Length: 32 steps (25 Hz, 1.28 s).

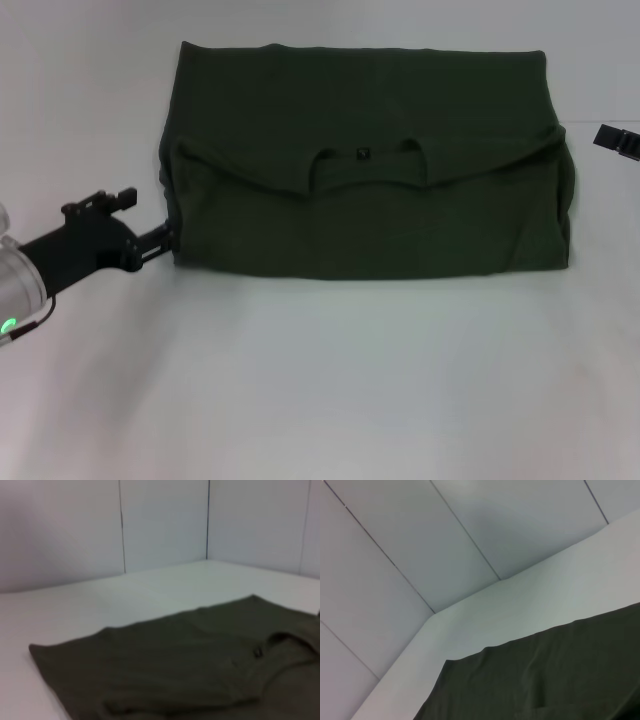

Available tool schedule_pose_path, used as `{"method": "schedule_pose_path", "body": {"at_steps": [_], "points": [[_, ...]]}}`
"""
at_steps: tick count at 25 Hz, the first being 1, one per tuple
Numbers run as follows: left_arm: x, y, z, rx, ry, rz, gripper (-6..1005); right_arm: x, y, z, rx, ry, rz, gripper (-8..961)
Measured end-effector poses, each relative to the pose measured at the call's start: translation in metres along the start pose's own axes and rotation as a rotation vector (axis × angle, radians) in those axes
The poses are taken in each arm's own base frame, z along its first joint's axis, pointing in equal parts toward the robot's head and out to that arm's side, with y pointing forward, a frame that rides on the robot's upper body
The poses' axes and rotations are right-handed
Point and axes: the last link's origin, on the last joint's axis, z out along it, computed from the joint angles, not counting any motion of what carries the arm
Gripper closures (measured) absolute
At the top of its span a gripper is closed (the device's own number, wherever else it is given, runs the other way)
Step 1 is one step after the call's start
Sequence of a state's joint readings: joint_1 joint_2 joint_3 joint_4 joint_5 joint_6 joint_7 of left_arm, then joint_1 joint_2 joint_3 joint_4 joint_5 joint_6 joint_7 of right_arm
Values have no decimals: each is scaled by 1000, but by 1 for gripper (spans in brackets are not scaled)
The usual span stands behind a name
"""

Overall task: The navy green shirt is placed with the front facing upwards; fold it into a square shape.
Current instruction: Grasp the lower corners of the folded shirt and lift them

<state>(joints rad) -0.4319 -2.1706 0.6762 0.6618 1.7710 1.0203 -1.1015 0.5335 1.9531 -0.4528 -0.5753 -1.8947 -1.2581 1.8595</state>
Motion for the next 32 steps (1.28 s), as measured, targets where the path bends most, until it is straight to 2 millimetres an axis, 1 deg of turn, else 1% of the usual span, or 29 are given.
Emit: {"method": "schedule_pose_path", "body": {"at_steps": [1, 7, 12, 20, 27, 32], "points": [[0, 0, 0, 0, 0, 0, 264, 1, 0, 0, 1, -2, 4, 232], [-16, 8, -4, -41, -69, 36, 263, 5, -2, 0, 5, -3, 24, 233], [-24, 18, -1, -91, -116, 62, 263, 6, -2, -1, 6, -5, 31, 234], [-23, 25, 11, -118, -134, 102, 264, 11, -1, 0, 1, -2, 40, 236], [-19, 22, 17, -93, -146, 117, 264, 14, -1, 0, 1, 0, 46, 237], [-18, 24, 20, -107, -148, 131, 265, 16, -2, -1, 7, 0, 51, 241]]}}
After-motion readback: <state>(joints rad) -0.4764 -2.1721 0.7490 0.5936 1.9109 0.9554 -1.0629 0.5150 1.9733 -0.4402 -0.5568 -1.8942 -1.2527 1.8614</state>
